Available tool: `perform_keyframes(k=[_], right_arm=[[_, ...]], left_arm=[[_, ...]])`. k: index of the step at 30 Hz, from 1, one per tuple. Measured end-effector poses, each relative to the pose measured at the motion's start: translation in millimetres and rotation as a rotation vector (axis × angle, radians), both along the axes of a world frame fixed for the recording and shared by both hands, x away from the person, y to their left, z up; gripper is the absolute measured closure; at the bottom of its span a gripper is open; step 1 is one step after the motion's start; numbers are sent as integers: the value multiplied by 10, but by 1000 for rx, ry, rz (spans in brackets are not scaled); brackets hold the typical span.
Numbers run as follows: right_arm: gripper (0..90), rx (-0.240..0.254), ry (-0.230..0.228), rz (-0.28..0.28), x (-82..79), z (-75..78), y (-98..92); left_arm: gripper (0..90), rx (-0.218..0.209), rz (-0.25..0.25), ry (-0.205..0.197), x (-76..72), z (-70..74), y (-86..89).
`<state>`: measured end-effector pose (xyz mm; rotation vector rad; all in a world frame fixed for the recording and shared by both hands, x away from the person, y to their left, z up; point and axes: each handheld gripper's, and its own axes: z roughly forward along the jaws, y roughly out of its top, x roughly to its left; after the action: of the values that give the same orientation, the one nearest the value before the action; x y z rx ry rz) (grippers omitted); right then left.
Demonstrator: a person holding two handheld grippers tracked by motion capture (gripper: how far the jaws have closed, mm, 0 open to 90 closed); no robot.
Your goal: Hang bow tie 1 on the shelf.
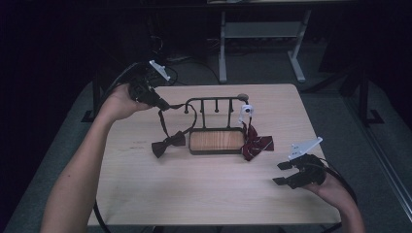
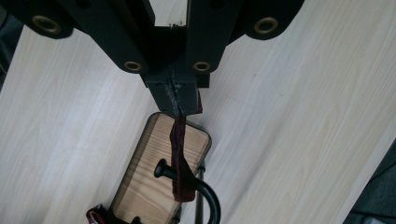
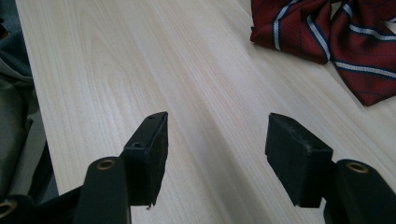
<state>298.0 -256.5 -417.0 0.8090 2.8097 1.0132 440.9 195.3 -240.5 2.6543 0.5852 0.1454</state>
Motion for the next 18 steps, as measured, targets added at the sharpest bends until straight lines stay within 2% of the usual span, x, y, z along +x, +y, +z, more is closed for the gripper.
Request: perform_keyframes(k=[18], right_arm=[[392, 0, -5, 5, -3, 6, -2]], left_arm=[[895, 33, 35, 9, 90, -86, -51]])
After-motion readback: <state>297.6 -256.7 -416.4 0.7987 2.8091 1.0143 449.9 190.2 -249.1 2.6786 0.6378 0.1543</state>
